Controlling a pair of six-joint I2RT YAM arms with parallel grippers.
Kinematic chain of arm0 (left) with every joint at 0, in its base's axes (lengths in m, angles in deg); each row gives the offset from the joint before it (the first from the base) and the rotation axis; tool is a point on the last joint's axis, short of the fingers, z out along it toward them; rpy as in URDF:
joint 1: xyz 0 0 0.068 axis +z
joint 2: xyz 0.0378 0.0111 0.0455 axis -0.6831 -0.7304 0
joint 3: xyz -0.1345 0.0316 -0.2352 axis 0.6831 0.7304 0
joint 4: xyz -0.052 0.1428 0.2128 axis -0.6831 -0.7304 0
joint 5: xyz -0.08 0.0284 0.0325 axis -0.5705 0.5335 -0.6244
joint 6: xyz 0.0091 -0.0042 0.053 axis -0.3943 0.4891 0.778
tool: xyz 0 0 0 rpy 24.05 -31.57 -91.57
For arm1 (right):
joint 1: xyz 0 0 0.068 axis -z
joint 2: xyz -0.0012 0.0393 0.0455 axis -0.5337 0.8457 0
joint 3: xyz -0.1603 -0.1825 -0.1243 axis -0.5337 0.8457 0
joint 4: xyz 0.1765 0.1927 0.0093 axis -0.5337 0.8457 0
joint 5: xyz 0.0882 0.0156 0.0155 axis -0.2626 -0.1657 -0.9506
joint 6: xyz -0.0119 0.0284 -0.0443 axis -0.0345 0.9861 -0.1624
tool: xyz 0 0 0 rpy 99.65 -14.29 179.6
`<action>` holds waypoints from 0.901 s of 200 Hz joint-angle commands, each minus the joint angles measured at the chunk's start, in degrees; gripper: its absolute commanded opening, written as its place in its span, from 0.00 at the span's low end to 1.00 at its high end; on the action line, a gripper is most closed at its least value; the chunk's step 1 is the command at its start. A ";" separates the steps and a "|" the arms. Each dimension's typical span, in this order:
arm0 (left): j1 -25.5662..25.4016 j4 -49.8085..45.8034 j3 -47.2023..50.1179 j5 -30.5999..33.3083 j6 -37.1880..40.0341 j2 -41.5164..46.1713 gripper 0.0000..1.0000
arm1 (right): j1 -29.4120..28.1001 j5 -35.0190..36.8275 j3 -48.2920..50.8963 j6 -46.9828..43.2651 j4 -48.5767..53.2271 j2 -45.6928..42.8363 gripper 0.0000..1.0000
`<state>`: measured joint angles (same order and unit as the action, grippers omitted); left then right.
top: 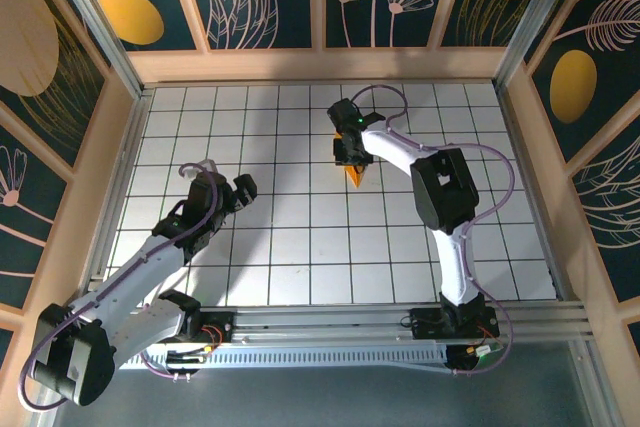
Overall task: Fold a paper plane with a square sheet of paper (fold left side to right side)
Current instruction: Place the paper plane at the top-center of the table, then rotate the paper plane at the top-center of the table.
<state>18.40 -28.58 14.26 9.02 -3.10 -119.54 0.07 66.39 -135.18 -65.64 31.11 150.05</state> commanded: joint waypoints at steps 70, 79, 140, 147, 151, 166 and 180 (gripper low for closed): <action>0.87 -2.38 -5.94 3.27 3.83 -0.24 0.99 | -0.23 4.25 5.96 -1.74 -0.70 -13.73 0.53; 0.87 -2.16 -5.98 3.25 3.52 -0.24 0.99 | -0.16 4.23 8.39 -1.93 -2.46 -15.61 0.57; 1.05 -1.00 -5.89 2.63 2.31 -1.61 0.99 | 2.56 -6.67 16.66 -1.18 -10.74 -16.18 0.63; 1.04 -1.09 -5.89 2.63 2.27 -1.69 0.99 | 2.69 -6.69 16.76 -1.02 -11.12 -15.40 0.63; 1.05 -1.17 -5.85 2.67 2.30 -1.74 0.99 | 2.66 -6.69 16.80 -1.01 -11.31 -15.03 0.63; 1.04 -1.51 -5.63 2.80 2.29 -1.74 0.99 | 2.74 -6.69 16.95 -0.73 -12.01 -13.78 0.64; 1.05 -1.77 -5.54 2.89 2.38 -1.74 0.99 | 2.74 -8.40 16.81 -0.61 -12.41 -12.73 0.64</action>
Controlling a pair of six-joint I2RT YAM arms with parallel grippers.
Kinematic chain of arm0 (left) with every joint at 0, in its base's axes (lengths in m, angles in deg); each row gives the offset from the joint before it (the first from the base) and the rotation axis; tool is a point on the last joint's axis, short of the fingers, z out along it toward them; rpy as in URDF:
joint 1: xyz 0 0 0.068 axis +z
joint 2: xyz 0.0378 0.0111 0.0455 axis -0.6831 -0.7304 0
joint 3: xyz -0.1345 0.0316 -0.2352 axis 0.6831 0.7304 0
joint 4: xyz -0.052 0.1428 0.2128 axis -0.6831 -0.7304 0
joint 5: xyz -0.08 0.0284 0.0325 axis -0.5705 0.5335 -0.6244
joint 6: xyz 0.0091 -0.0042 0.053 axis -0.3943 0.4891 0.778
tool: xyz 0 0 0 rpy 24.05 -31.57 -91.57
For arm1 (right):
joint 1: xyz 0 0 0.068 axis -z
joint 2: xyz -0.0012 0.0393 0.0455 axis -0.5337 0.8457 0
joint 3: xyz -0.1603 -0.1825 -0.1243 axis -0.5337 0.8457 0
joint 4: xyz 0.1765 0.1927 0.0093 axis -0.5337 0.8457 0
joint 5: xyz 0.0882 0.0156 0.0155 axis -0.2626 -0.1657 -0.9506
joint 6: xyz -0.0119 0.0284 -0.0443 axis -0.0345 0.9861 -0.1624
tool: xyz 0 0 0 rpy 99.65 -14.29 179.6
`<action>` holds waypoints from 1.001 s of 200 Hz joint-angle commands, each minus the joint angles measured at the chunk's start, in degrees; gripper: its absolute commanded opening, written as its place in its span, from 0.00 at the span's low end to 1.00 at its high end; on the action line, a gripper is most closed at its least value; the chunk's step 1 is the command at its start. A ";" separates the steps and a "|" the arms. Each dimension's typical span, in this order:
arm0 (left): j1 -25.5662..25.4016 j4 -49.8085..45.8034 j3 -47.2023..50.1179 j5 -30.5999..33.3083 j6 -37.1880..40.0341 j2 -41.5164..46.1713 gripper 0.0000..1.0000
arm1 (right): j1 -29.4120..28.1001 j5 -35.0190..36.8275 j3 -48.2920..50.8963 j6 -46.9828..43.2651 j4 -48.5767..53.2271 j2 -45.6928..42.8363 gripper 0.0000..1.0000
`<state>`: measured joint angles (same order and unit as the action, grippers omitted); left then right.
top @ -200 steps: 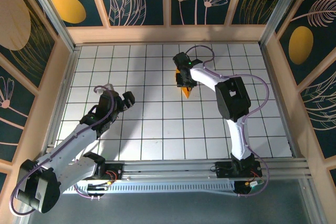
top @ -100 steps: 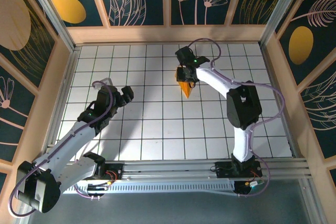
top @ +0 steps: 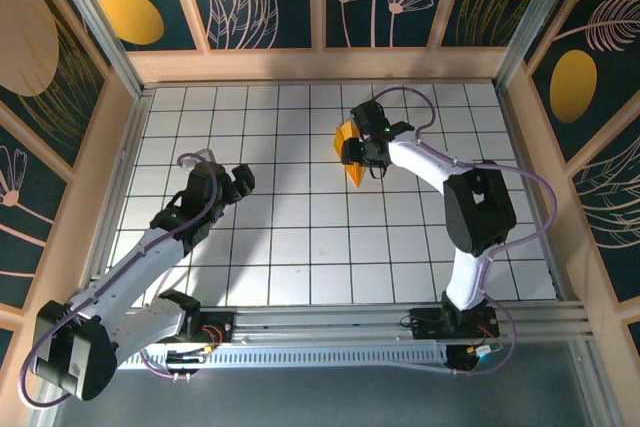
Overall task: Fold a paper plane with a square sheet of paper (fold left side to right side)
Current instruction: Rotate the paper plane at the top-center of the table.
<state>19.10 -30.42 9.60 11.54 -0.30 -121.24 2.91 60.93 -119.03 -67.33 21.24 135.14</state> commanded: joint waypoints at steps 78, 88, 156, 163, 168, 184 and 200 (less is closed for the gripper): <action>0.35 -0.22 -0.27 0.03 -0.53 -0.12 0.99 | 0.03 -4.41 -0.20 1.51 -2.63 7.04 0.60; 0.35 -0.31 -0.27 0.10 -0.51 -0.10 0.99 | 0.07 -4.98 -0.09 1.65 -2.81 7.19 0.59; 0.34 -0.91 -0.27 0.47 -0.40 0.05 0.99 | -0.01 -7.80 -0.15 2.18 -2.72 7.81 0.52; 0.35 -0.93 -0.31 0.53 -0.42 0.14 0.99 | -0.02 -7.93 -0.23 2.25 -2.63 7.98 0.51; 0.35 -1.01 -0.27 0.56 -0.45 0.14 0.99 | -0.10 -7.99 -0.28 2.22 -2.63 8.00 0.51; 0.35 -1.10 -0.27 0.65 -0.40 0.32 0.99 | -0.10 -8.24 -0.27 2.22 -2.49 8.07 0.50; 0.30 -1.18 -0.35 0.73 -0.40 0.34 0.99 | -0.21 -8.59 -0.32 2.28 -2.55 8.01 0.49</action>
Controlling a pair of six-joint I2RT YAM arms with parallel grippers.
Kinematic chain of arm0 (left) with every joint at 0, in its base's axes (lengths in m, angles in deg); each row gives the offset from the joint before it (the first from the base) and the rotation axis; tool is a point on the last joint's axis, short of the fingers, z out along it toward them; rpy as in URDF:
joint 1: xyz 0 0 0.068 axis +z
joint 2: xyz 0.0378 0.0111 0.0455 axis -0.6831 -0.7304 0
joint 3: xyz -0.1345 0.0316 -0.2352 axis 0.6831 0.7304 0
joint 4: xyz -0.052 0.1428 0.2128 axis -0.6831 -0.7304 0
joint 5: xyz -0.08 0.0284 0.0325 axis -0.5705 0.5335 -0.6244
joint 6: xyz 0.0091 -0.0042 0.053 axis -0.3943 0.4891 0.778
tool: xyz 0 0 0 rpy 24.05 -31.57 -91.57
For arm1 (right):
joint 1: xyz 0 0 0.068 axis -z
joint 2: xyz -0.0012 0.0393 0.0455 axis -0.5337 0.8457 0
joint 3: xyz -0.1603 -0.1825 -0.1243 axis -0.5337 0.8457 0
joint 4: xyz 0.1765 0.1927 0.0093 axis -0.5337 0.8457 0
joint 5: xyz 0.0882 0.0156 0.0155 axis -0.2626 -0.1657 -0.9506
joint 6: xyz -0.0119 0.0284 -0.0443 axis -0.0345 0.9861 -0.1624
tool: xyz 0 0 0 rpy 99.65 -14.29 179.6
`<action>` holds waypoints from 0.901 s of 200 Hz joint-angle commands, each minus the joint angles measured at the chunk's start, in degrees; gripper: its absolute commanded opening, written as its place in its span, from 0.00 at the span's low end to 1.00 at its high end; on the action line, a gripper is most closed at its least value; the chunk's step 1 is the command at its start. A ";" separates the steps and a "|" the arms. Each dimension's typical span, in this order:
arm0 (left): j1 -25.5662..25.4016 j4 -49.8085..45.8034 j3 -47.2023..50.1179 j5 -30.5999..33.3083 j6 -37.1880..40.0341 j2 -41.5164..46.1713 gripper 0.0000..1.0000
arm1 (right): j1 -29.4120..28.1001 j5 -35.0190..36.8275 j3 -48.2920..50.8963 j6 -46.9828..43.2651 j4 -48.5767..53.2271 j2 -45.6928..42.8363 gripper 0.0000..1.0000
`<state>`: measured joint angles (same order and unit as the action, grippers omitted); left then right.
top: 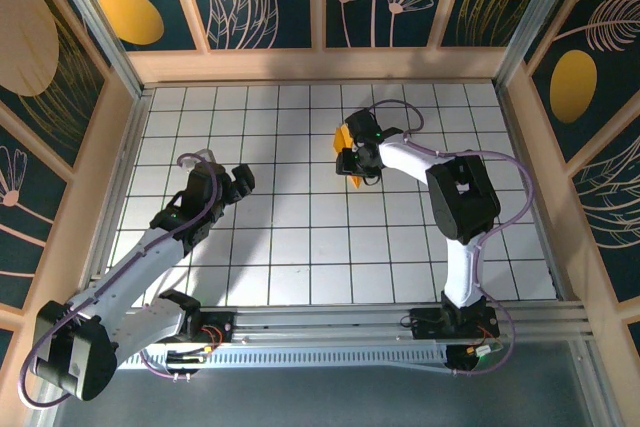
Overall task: Fold a paper plane with a square sheet of paper (fold left side to right side)
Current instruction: Rotate the paper plane at the top-center of the table.
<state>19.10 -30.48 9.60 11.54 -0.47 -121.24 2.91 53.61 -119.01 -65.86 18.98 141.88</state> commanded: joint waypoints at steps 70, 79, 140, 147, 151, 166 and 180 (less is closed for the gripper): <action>0.35 -1.39 -0.27 0.99 -0.14 0.58 0.99 | -0.45 -2.06 -0.55 0.94 -0.43 1.18 0.46; 0.35 -1.38 -0.18 1.08 -0.14 0.58 0.99 | -0.54 -2.21 -0.61 0.92 -0.46 1.22 0.46; 0.35 -1.65 -0.18 1.26 -0.10 0.84 0.99 | -0.63 -3.75 -0.43 1.14 -1.09 1.41 0.45; 0.39 -1.71 -0.18 1.35 -0.08 0.89 0.99 | -0.63 -3.67 -0.48 1.11 -1.09 1.37 0.45; 0.35 -1.74 -0.18 1.35 -0.12 0.93 0.99 | -0.62 -3.58 -0.44 1.15 -1.06 1.36 0.45; 0.35 -1.74 -0.10 1.34 -0.09 0.93 0.99 | -0.63 -3.57 -0.35 1.04 -0.97 1.34 0.45; 0.34 -1.74 -0.12 1.44 -0.05 0.93 0.99 | -0.63 -3.83 -0.27 1.06 -1.15 1.10 0.45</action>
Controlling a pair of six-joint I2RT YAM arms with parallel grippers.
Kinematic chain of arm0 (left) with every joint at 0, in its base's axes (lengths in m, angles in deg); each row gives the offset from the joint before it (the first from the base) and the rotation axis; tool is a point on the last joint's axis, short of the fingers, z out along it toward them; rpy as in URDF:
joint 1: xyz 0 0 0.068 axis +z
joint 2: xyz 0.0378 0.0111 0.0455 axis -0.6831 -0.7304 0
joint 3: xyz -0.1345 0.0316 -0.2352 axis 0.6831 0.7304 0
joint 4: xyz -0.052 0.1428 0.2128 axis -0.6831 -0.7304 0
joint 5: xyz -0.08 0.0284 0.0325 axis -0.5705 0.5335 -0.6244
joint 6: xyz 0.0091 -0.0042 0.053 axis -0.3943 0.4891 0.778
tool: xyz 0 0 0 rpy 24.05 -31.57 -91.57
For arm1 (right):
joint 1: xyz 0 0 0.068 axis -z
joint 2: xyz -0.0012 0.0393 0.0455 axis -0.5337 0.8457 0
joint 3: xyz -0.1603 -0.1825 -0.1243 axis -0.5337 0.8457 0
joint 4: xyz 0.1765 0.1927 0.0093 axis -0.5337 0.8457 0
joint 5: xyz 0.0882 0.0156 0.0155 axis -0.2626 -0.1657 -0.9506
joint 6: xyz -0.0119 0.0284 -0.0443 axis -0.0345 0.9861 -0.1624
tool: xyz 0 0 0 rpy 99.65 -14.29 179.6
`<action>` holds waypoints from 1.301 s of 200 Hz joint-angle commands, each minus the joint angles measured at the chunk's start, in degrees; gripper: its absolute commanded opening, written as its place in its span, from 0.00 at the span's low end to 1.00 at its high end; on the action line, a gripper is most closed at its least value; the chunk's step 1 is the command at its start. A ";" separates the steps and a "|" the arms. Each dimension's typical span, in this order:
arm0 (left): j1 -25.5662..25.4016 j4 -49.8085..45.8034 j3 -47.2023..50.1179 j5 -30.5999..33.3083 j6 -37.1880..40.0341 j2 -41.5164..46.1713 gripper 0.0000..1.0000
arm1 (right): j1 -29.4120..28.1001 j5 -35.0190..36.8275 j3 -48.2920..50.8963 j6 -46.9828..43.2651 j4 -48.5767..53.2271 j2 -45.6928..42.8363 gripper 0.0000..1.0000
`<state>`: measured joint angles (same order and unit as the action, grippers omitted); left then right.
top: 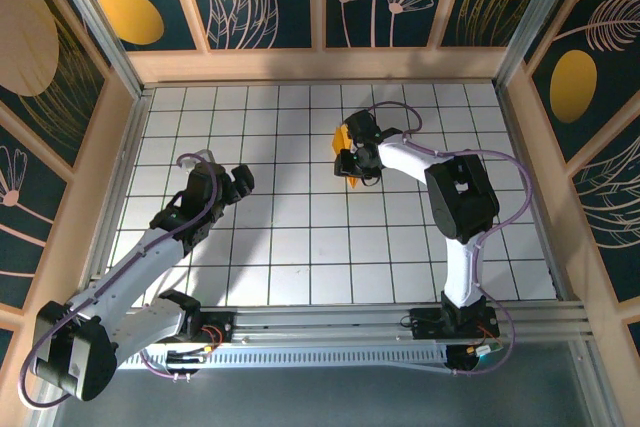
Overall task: Fold a paper plane with a square sheet of paper (fold left side to right side)
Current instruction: Rotate the paper plane at the top-center of the table, then reset both arms
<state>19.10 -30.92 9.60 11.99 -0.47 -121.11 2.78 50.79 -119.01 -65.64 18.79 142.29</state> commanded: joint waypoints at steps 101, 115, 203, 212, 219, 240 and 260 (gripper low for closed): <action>0.32 -1.65 -0.14 1.40 0.04 1.29 0.99 | -0.50 2.05 -0.10 0.30 0.59 -2.23 0.46; 0.35 -1.54 -0.22 1.55 0.04 1.24 0.99 | -0.50 3.25 0.25 -0.08 1.21 -4.72 0.47; 0.78 4.30 0.58 18.66 7.94 4.66 0.99 | 4.54 16.88 19.47 -5.86 -6.40 -35.53 0.80; 0.88 7.00 2.49 22.92 9.17 6.38 0.99 | 6.22 17.59 22.33 -6.59 -8.72 -38.82 0.83; 0.93 9.70 4.32 26.25 10.32 8.09 0.99 | 7.60 17.67 24.73 -7.25 -10.32 -41.13 0.85; 1.05 19.54 10.46 33.31 15.51 13.91 0.99 | 11.77 18.00 31.29 -8.85 -15.45 -47.28 0.92; 1.14 28.43 15.45 38.01 21.70 18.75 0.99 | 15.01 22.08 37.94 -11.14 -22.40 -52.75 0.98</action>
<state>19.82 -16.04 20.09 38.86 11.85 -106.69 14.98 67.09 -86.99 -73.40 6.37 94.84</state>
